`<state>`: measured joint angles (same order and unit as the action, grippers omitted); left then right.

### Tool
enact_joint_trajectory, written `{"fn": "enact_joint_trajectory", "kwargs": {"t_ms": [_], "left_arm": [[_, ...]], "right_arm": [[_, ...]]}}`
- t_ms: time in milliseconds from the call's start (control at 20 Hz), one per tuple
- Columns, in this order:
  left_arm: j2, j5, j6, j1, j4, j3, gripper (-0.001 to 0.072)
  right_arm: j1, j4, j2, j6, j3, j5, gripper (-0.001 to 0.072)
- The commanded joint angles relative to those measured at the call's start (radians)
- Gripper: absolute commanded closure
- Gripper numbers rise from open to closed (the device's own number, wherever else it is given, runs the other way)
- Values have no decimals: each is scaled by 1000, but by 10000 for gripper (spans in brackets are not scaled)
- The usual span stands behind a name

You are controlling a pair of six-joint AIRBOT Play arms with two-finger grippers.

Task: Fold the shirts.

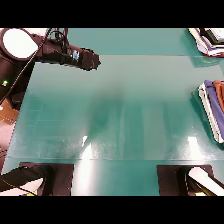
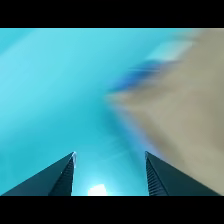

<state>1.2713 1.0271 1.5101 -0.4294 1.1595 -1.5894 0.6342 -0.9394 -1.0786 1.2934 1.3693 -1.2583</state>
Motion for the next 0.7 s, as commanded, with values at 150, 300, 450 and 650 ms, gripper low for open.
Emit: {"fn": "enact_joint_trajectory", "kwargs": {"t_ms": [150,300,450,650], "left_arm": [[0,-21,1,0,-1,-1,677],[0,-38,1,0,-1,-1,677],[0,-60,1,0,-2,-1,677],[0,-63,1,0,-1,-1,677]], "right_arm": [[-554,-14,1,-4,21,106,450],[-687,-84,1,-15,21,129,696],[-731,-84,1,-14,21,131,696],[-736,-82,1,-14,21,125,696]]}}
